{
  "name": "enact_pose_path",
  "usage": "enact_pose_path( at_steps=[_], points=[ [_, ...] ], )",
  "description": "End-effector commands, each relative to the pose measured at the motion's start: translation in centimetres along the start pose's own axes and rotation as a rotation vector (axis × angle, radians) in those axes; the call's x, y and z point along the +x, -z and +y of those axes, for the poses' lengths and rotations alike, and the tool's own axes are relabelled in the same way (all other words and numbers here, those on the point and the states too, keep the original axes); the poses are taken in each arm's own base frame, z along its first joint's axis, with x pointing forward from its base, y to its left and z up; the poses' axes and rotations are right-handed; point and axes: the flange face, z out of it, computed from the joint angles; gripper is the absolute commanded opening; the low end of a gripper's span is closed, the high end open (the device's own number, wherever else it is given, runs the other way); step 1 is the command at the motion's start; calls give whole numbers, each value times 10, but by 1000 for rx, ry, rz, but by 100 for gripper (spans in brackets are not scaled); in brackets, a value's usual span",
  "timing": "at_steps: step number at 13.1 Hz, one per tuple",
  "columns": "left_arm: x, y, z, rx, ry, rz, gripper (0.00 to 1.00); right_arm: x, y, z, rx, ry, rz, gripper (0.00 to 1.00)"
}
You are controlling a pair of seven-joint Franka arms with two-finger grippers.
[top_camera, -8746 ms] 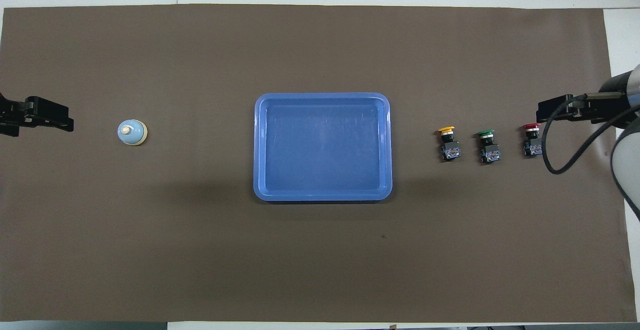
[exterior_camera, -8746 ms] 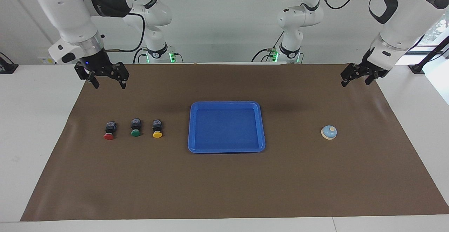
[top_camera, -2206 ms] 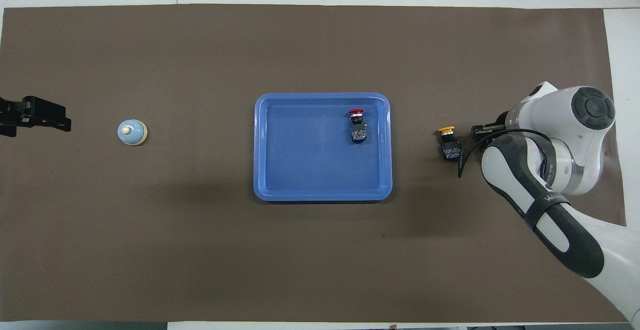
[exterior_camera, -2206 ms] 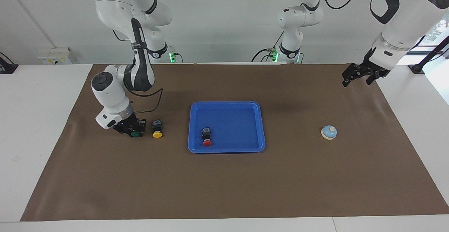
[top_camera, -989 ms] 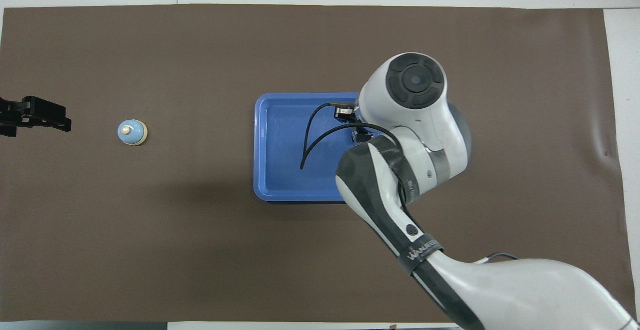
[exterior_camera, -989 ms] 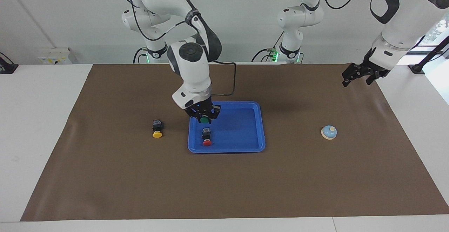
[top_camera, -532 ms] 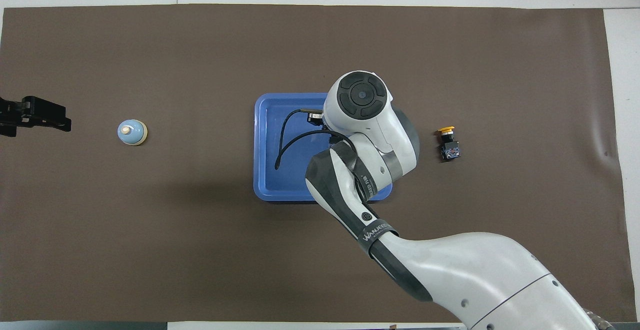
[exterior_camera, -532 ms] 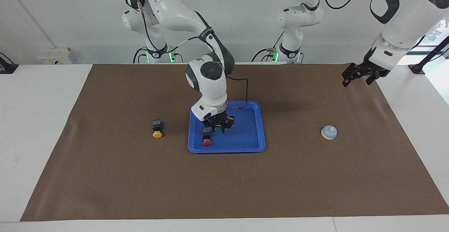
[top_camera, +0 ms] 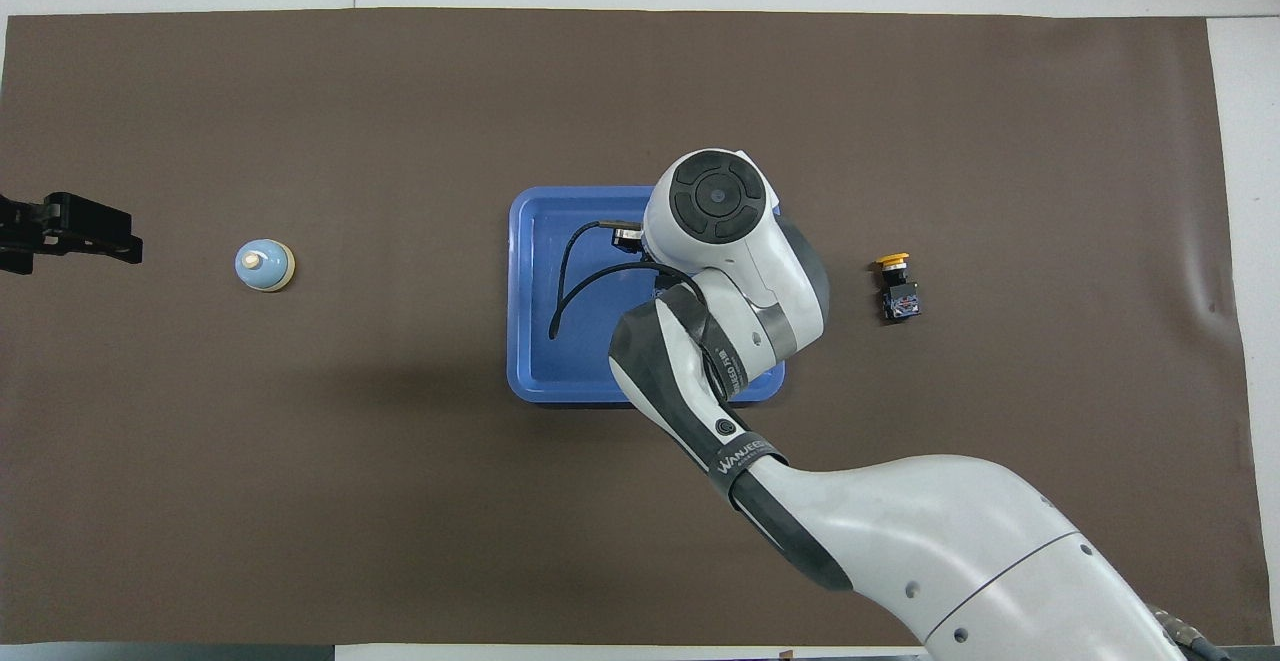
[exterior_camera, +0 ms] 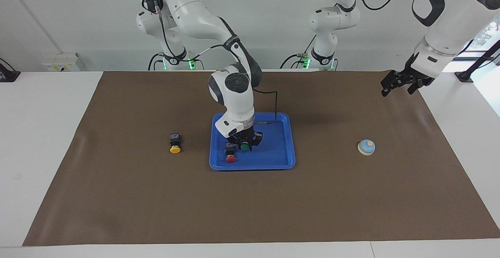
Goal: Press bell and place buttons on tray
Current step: 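Carry the green button into the tray beside the red one, then grasp the yellow-capped button with the right gripper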
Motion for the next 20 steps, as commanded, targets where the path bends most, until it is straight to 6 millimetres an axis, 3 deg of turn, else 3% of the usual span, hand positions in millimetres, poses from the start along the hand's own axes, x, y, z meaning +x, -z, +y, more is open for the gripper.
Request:
enact_pose_path(
  at_steps=[1,3,5,6,8,10,11,13,15,17,20],
  points=[
    [-1,5,-1,-11,-2,-6,100,5,13,-4,16,-49,11,100],
    [-1,5,-1,-11,-2,-6,100,20,37,3,1,-55,8,100],
    [-1,5,-1,-11,-2,-6,100,45,70,43,-13,2,8,100],
    [-1,5,-1,-11,-2,-6,100,50,76,63,-21,43,2,100],
    [-1,5,-1,-11,-2,-6,100,59,64,108,-43,104,-23,100],
    [-1,5,-1,-11,-2,-6,100,74,54,166,-58,174,-52,100],
    [-1,5,-1,-11,-2,-6,100,78,52,180,-61,191,-61,100],
    [-1,5,-1,-11,-2,-6,100,72,41,210,-71,198,-94,100],
    [-1,5,-1,-11,-2,-6,100,68,36,255,-69,230,-93,100],
    [-1,5,-1,-11,-2,-6,100,55,32,271,-66,242,-94,100],
    [-1,5,-1,-11,-2,-6,100,31,20,273,-73,251,-138,100]
  ],
)
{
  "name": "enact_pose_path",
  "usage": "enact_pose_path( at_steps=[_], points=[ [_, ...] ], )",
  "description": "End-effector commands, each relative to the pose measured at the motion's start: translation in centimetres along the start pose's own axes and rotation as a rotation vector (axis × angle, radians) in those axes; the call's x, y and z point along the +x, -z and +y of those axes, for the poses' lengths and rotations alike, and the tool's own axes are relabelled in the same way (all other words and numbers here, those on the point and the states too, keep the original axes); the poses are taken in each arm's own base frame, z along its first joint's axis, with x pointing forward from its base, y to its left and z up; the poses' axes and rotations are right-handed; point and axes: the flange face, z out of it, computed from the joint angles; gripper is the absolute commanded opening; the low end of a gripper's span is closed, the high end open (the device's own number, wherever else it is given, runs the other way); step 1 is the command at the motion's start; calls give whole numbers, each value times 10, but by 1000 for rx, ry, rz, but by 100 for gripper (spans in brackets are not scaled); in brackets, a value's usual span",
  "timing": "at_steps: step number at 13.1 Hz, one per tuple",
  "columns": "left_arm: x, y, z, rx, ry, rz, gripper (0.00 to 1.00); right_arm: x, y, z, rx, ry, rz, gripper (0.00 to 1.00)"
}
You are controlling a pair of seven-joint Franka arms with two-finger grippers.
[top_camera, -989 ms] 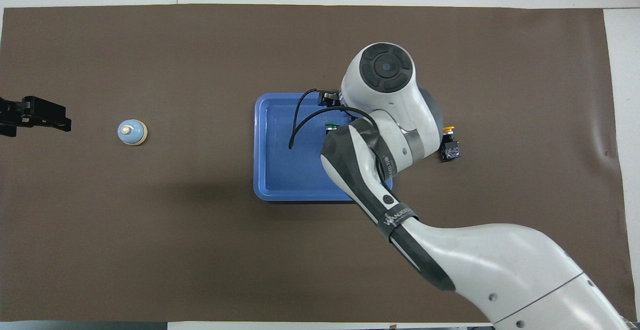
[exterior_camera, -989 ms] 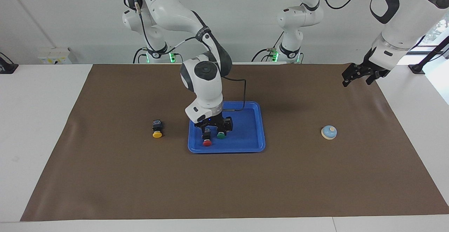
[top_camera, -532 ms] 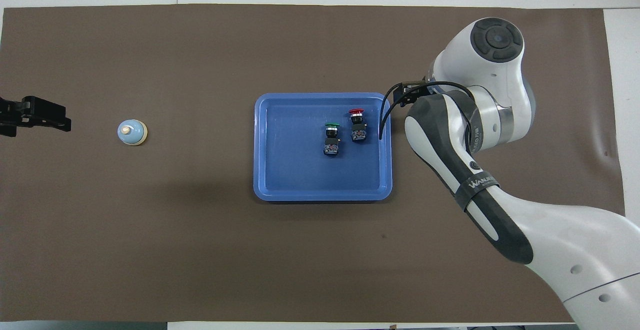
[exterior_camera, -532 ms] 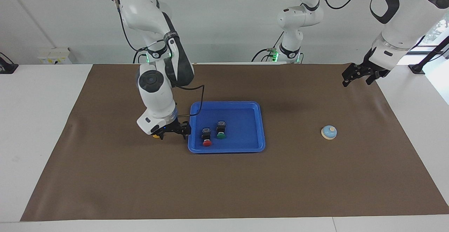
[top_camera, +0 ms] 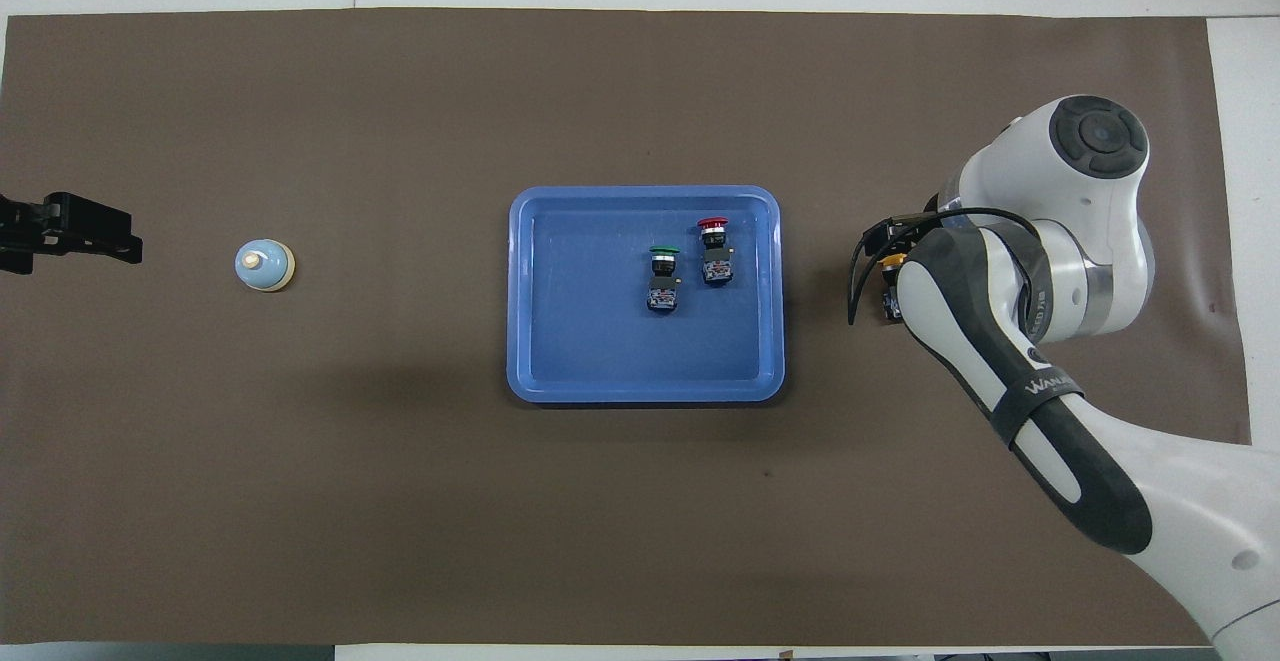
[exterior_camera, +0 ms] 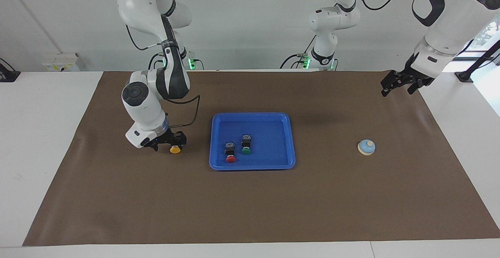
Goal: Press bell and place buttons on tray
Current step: 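Grasp the yellow-capped button with the right gripper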
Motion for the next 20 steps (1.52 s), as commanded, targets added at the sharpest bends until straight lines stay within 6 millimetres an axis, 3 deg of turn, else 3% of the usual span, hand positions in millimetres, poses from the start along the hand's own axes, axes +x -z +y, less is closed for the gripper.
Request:
enact_pose_path(
  at_steps=[1,6,8,9,10,11,12,15,17,18,20],
  points=[
    [-1,5,-1,-11,-2,-6,100,-26,-8,-7,-2,31,-12,100],
    [-1,5,-1,-11,-2,-6,100,-42,-33,-9,0,40,23,100],
    [-1,5,-1,-11,-2,-6,100,-45,-41,-9,0,41,35,89],
    [-1,5,-1,-11,-2,-6,100,-46,-41,-10,0,42,34,78],
    [-1,5,-1,-11,-2,-6,100,-45,-41,-11,0,46,34,58],
    [-1,5,-1,-11,-2,-6,100,-44,-38,-11,1,45,41,21],
    [-1,5,-1,-11,-2,-6,100,-43,-34,-14,1,45,46,0],
    [-1,5,-1,-11,-2,-6,100,-29,-5,-16,4,43,64,0],
    [-1,5,-1,-11,-2,-6,100,-11,37,-25,15,11,51,0],
    [-1,5,-1,-11,-2,-6,100,-2,58,-37,18,-37,42,0],
    [-1,5,-1,-11,-2,-6,100,6,83,-97,29,-80,69,0]
  ],
)
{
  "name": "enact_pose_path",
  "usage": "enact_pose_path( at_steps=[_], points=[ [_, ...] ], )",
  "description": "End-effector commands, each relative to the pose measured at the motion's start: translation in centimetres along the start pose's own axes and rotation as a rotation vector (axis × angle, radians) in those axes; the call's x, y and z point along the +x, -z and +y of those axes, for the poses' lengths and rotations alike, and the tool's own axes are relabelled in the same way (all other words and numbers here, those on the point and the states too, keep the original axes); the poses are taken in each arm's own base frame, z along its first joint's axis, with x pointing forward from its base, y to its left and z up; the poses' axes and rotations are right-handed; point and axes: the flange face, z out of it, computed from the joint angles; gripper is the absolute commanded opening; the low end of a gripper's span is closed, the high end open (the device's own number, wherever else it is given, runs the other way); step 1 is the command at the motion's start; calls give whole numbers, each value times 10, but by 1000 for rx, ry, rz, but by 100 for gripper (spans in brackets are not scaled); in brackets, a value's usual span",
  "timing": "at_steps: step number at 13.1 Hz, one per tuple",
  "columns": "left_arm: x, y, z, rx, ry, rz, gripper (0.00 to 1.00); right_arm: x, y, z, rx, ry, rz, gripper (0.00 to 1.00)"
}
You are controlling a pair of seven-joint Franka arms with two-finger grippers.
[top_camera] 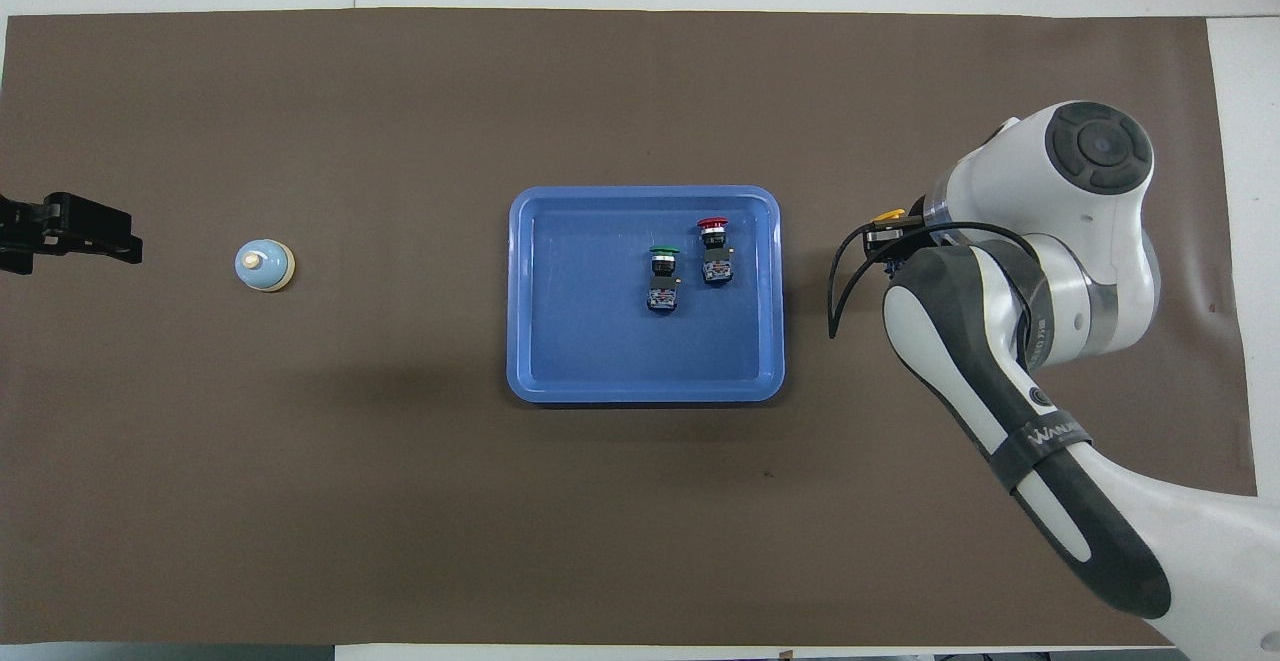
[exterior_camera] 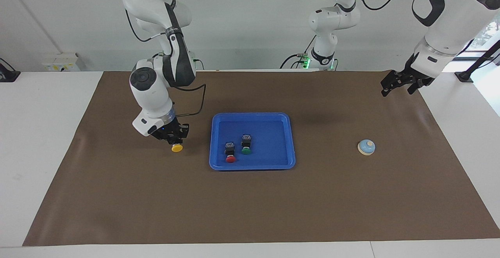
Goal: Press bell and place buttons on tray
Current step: 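Carry the yellow button into the tray and release it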
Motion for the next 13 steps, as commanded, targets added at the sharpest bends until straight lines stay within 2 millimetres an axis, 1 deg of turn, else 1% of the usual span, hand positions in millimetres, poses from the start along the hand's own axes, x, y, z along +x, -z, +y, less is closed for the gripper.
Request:
enact_pose_path(
  at_steps=[1,2,3,4,5,6,7,8,9,10,11,12,13],
  points=[
    [-1,5,-1,-11,-2,-6,100,8,21,-91,16,-54,17,0],
    [-1,5,-1,-11,-2,-6,100,10,22,-122,18,-87,17,0],
    [-1,5,-1,-11,-2,-6,100,19,25,-153,23,-123,20,0],
    [-1,5,-1,-11,-2,-6,100,27,19,-185,14,-158,8,0],
    [-1,5,-1,-11,-2,-6,100,38,10,-209,8,-184,1,0],
    [-1,5,-1,-11,-2,-6,100,41,2,-239,8,-196,5,0],
    [-1,5,-1,-11,-2,-6,100,31,-11,-272,3,-197,8,0],
    [-1,5,-1,-11,-2,-6,100,25,-21,-287,1,-219,8,0],
    [-1,5,-1,-11,-2,-6,100,21,-26,-295,-2,-218,8,0],
    [-1,5,-1,-11,-2,-6,100,14,-34,-308,-1,-203,7,0],
    [-1,5,-1,-11,-2,-6,100,14,-38,-310,6,-213,13,0],
    [-1,5,-1,-11,-2,-6,100,12,-52,-317,-1,-217,5,0],
    [-1,5,-1,-11,-2,-6,100,7,-63,-326,3,-228,11,0]
  ],
)
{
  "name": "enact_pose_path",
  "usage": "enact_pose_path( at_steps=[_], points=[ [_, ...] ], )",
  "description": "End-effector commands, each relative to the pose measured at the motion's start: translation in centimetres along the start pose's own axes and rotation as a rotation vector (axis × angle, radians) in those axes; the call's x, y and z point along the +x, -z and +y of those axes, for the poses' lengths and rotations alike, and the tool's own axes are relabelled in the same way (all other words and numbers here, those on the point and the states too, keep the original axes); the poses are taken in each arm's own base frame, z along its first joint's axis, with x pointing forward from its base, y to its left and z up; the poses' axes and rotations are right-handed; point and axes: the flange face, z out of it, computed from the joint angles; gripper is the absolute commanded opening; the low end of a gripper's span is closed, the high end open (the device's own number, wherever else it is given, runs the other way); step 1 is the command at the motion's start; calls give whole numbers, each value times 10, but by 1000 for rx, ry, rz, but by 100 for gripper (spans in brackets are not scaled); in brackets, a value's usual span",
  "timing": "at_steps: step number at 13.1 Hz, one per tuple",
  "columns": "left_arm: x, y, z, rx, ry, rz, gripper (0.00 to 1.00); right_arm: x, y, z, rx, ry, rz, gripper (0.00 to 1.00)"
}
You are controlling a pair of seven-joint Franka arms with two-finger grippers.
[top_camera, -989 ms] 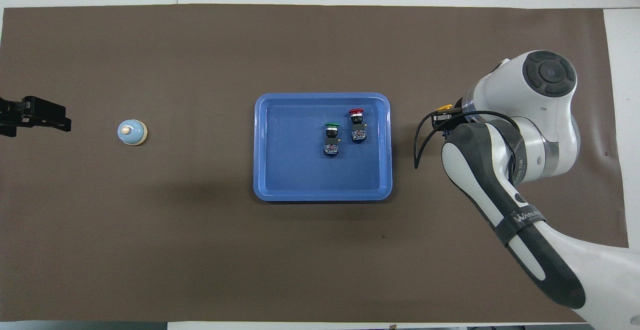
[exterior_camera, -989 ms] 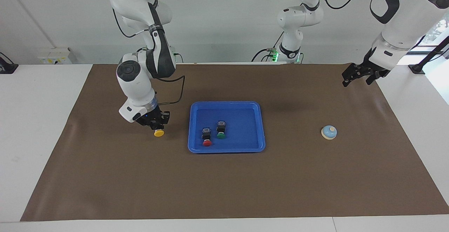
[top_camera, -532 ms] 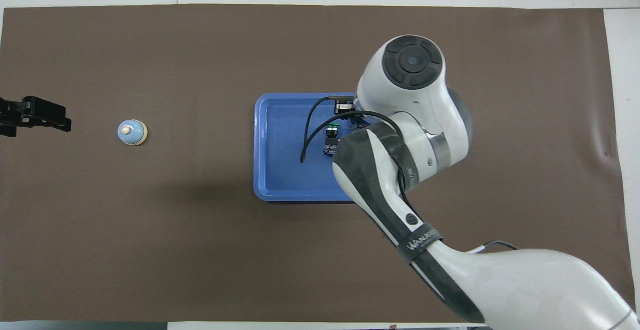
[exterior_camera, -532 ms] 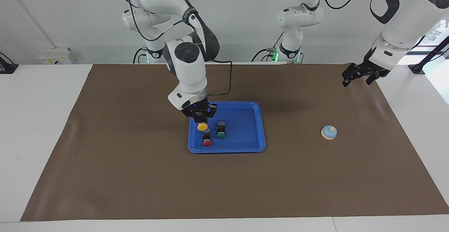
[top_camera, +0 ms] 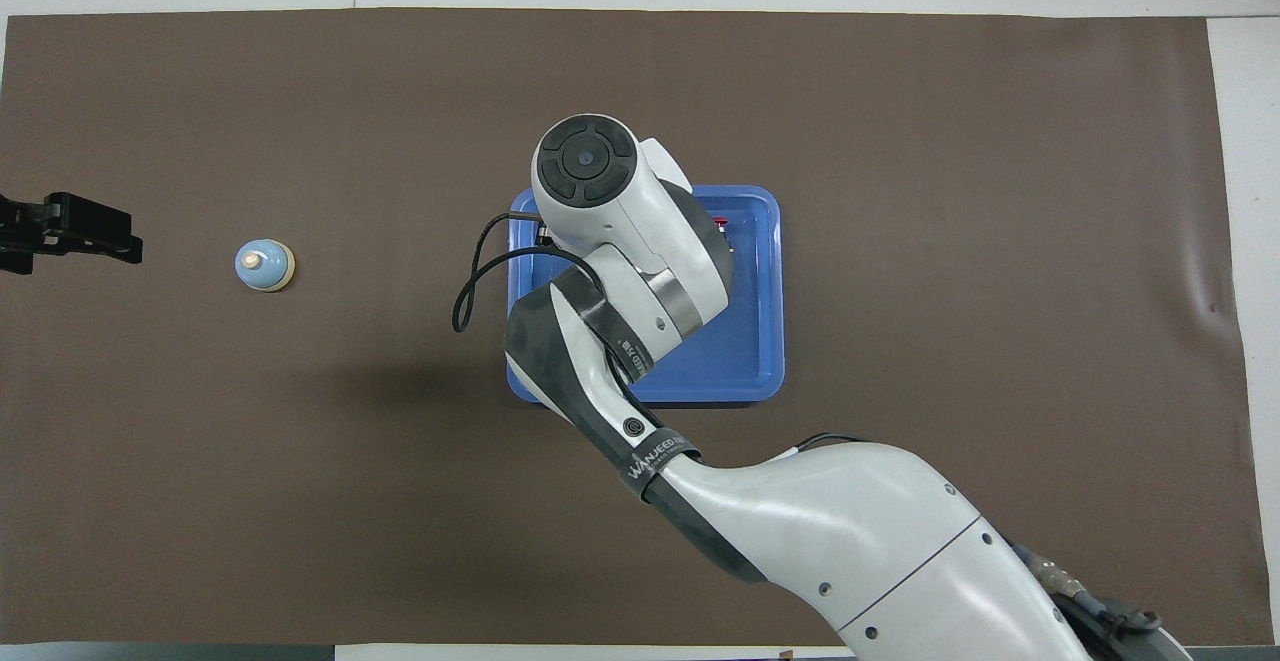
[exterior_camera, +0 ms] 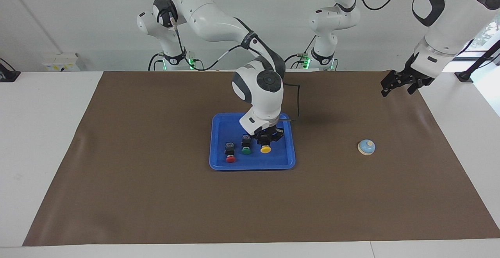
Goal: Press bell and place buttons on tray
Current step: 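Carry the yellow button into the tray and release it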
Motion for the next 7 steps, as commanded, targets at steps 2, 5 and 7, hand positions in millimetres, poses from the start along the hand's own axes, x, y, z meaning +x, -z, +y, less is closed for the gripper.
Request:
enact_pose_path(
  at_steps=[2,5,7],
  points=[
    [-1,5,-1,-11,-2,-6,100,4,-12,-10,25,-33,30,0],
    [-1,5,-1,-11,-2,-6,100,5,-10,-8,17,-32,29,100],
    [-1,5,-1,-11,-2,-6,100,13,12,2,32,-47,43,100]
  ],
)
